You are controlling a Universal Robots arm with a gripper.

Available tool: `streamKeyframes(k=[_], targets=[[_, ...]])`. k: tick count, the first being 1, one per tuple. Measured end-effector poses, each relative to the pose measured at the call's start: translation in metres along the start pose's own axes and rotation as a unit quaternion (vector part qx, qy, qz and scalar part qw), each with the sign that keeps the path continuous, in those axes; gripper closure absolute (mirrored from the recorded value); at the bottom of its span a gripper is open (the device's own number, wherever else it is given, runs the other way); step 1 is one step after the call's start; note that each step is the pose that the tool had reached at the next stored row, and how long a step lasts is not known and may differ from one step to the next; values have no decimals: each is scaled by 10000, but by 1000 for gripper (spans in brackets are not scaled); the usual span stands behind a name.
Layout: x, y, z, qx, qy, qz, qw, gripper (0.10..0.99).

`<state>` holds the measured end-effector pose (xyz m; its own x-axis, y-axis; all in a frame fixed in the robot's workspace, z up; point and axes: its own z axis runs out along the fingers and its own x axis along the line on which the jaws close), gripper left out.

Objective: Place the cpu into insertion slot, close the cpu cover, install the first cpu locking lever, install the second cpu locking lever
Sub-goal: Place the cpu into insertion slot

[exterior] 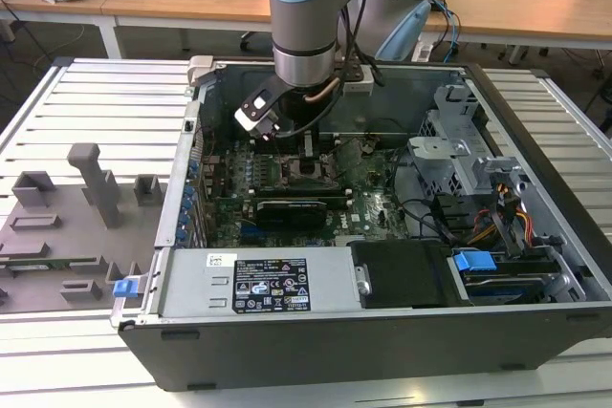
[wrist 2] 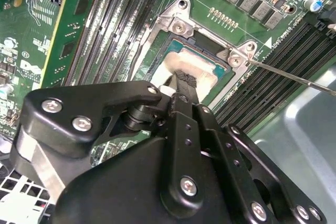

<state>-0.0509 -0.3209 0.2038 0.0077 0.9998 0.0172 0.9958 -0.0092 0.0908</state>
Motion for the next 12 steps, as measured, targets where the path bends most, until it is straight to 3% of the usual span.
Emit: streamKeyframes(k=[5,12], targets=[[5,5,-24,-7,11,1,10000,980],[8,35,-373,-3,-36,-2,10000,980]])
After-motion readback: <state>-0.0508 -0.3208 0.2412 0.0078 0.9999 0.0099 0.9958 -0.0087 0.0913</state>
